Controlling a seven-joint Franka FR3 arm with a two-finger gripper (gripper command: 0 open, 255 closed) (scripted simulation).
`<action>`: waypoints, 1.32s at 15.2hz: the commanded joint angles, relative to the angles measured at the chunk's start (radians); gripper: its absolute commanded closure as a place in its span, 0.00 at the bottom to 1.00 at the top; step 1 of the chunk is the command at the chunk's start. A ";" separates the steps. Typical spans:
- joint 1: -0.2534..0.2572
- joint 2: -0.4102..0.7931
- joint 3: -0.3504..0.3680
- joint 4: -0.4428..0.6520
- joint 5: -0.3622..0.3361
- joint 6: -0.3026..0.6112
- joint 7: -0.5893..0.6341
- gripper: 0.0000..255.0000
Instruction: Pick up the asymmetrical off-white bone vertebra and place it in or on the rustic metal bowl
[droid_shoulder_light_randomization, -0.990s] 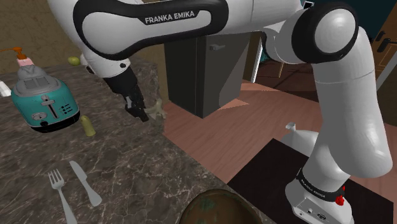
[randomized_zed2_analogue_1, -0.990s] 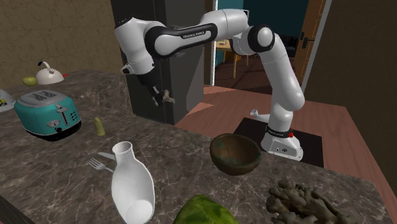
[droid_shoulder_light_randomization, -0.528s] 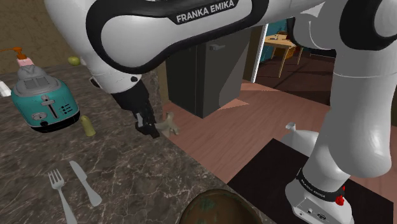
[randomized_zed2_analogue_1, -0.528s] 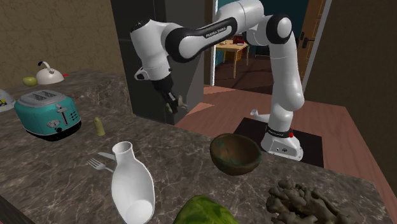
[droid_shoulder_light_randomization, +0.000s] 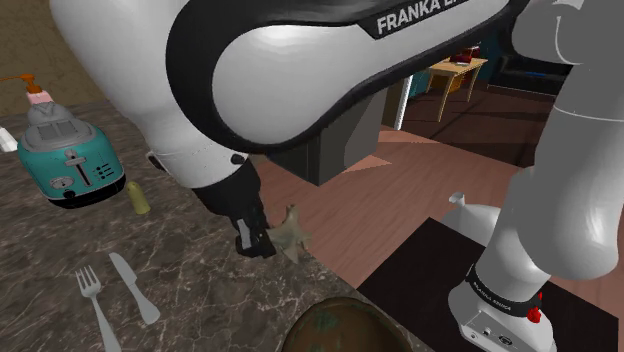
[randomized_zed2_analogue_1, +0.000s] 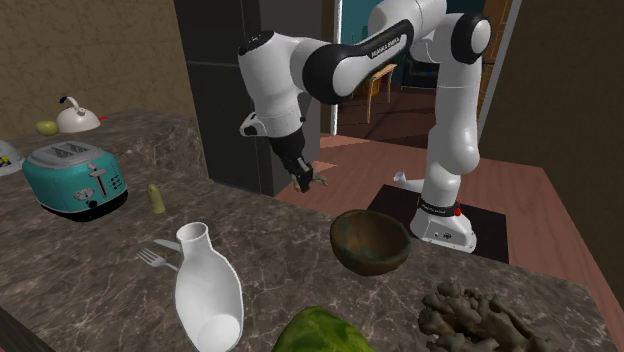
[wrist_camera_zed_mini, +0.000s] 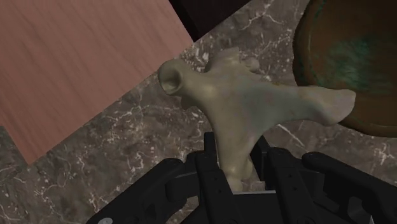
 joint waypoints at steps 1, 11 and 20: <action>0.012 -0.042 0.017 -0.048 0.033 0.012 0.025 1.00; 0.107 -0.185 0.115 -0.189 0.180 0.038 0.178 1.00; 0.111 -0.144 0.124 -0.277 0.156 0.156 0.202 1.00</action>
